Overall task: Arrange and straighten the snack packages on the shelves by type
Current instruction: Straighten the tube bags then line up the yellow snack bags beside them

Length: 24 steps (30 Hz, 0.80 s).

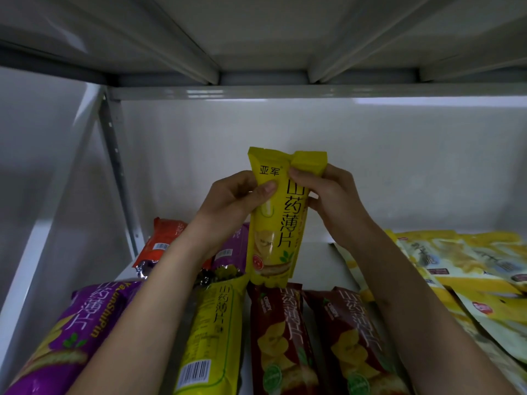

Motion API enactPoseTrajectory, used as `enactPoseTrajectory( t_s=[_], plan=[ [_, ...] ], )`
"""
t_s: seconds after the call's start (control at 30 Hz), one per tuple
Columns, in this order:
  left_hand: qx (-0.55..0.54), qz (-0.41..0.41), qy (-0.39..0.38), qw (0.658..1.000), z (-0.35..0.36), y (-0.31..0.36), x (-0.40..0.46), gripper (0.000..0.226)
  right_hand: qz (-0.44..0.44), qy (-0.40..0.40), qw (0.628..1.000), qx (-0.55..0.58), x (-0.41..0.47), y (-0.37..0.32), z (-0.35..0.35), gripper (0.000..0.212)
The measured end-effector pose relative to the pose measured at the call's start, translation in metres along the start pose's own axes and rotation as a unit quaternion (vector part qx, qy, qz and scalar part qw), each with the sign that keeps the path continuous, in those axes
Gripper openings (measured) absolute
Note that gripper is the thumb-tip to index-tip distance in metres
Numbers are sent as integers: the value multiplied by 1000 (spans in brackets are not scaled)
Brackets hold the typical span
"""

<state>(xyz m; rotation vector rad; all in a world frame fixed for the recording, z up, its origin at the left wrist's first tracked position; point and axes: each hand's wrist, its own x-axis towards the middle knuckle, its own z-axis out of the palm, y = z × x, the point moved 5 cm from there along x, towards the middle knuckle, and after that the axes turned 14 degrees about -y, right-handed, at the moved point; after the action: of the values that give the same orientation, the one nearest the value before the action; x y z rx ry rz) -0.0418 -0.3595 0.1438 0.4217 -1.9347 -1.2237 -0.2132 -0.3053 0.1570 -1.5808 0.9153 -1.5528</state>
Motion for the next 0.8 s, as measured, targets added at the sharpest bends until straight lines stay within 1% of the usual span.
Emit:
enactPoseTrajectory(
  t_s=[0.07, 0.13, 0.23, 0.3, 0.37, 0.43, 0.5, 0.57, 0.63, 0.7, 0.8],
  plan=[
    [-22, -15, -39, 999, 4, 0, -1, 39, -3, 23, 1000, 9, 0, -1, -1, 9],
    [-14, -21, -61, 998, 6, 0, -2, 37, -4, 41, 999, 15, 0, -2, -2, 9],
    [4, -11, -31, 999, 3, 1, -2, 37, 8, 26, 1000, 12, 1, 0, -1, 8],
    [4, -4, -4, 1000, -2, 0, -2, 40, 15, -3, 1000, 12, 2, 1, 2, 11],
    [6, -3, 4, 1000, -4, -1, -2, 42, 14, -16, 1000, 4, 2, 1, 3, 16],
    [-2, -10, -9, 1000, -3, 1, -1, 42, 7, 0, 1000, -5, 1, 1, 1, 21],
    [-24, -25, -43, 998, 1, 0, -1, 43, 1, 29, 1000, -8, 1, 0, -4, 23],
    [-32, -43, -75, 996, 5, -3, -2, 46, -7, 54, 999, -5, 0, -1, -8, 19],
    [-17, -47, -75, 996, 5, -6, -3, 45, -6, 67, 998, 9, 0, -2, -11, 15],
    [-6, -36, -51, 998, 3, -5, -3, 38, 5, 53, 998, 30, 0, -2, -10, 20],
    [-1, -19, -20, 1000, -1, -3, -4, 31, 26, -6, 999, 42, 1, 1, -6, 30]
  ],
)
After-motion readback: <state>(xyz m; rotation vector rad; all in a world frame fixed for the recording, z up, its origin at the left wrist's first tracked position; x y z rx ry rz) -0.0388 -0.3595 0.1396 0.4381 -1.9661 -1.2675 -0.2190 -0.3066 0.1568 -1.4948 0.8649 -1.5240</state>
